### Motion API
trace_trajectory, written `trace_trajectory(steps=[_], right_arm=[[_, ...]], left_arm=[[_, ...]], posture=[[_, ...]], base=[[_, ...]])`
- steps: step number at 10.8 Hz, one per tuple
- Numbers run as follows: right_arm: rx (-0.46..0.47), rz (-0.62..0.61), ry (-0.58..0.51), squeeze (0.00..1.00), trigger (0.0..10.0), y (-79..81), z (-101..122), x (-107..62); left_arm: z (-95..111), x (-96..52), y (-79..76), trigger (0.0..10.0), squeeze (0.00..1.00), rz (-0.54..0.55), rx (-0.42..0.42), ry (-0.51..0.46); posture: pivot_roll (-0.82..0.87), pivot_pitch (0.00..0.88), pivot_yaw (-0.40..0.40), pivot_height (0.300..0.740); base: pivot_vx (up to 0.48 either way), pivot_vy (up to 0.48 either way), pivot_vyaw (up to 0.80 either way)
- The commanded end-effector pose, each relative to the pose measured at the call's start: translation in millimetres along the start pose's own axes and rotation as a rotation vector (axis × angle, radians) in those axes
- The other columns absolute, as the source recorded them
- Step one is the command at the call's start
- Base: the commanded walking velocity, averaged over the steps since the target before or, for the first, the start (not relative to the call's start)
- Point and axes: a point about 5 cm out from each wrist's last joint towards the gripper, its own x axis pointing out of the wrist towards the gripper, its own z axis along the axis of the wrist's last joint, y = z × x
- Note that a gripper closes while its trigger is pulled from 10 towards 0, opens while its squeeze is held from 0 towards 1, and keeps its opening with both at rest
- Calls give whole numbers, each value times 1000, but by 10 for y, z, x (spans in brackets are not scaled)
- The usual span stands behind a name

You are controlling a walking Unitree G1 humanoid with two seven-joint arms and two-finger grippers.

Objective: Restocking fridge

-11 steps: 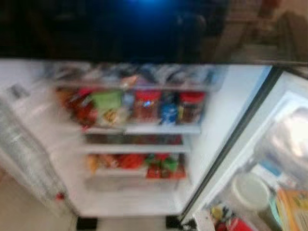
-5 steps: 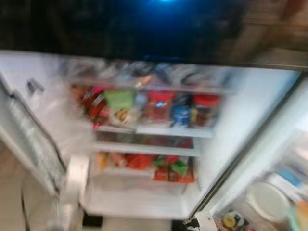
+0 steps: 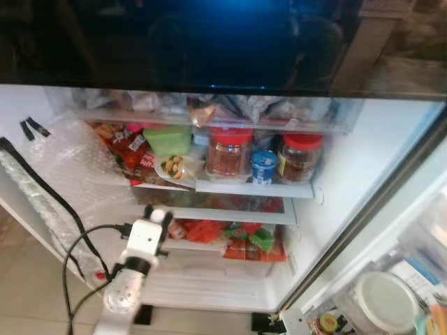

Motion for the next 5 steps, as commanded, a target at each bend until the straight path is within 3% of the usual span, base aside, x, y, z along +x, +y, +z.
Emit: trace_trajectory(steps=[1,5], right_arm=[[15,-50,8,0,10000,-134,-23,-40],[61,-103,-7,0,10000,-164,-58,-54]], left_arm=[[-59,-79,-14,10000,0,-13,-16,45],[-31,-157,113,10000,0,0,-30,88]], posture=[[56,0,-38,740],[52,0,-38,740]], base=[[0,0,0],[0,0,0]])
